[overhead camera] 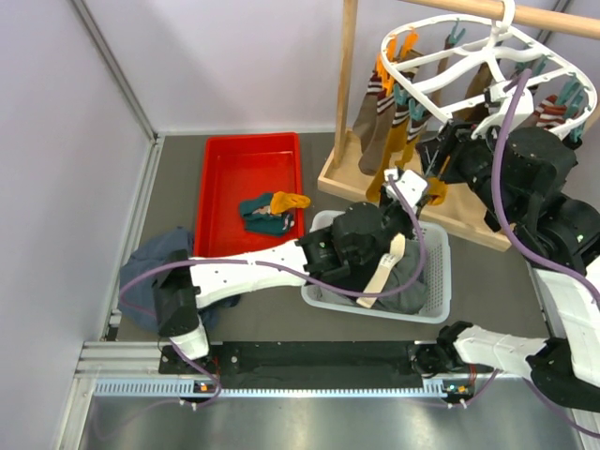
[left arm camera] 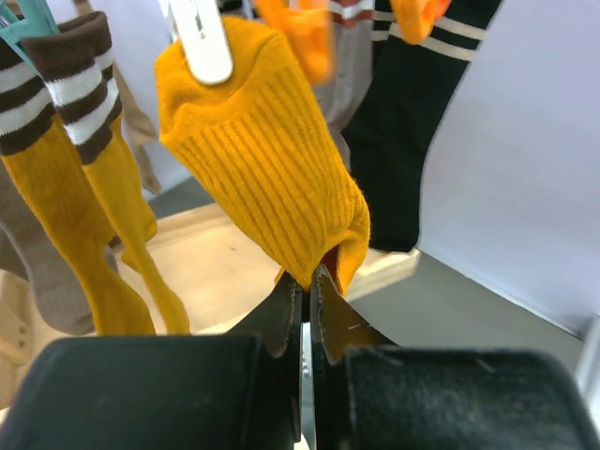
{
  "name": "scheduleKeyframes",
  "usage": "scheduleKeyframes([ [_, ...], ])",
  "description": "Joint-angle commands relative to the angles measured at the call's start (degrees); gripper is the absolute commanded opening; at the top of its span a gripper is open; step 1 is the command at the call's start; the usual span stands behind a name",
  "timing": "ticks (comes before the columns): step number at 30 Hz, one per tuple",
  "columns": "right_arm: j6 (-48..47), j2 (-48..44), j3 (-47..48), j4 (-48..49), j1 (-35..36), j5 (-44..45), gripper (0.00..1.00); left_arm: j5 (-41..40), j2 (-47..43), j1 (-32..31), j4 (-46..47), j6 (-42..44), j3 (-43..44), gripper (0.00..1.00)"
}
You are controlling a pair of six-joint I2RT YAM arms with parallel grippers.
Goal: Remove the socks clipped to the hanger
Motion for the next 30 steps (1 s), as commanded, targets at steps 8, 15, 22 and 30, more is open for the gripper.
scheduleKeyframes([
  [8,9.3,-7.8,-11.7,13.1,-6.8,-10.9,0.57,21.3,-8.8,7.6,-7.1,-14.7,1.2,0.00],
  [15,16.3,-14.8,-20.9,21.0,-10.3,-13.3,0.60,28.8,-8.4,10.5,-10.5,-17.2,3.9,0.00],
  [22,19.4,-12.0,-18.4,20.1,-15.7,-14.6,0.66,31.3,-8.5,11.8,-12.0,-17.1,3.9,0.00],
  [30,22.4,-9.0,-18.0,21.2,-21.5,-23.3,0.72,36.9,-8.4,14.2,-13.0,-19.0,5.1,0.00],
])
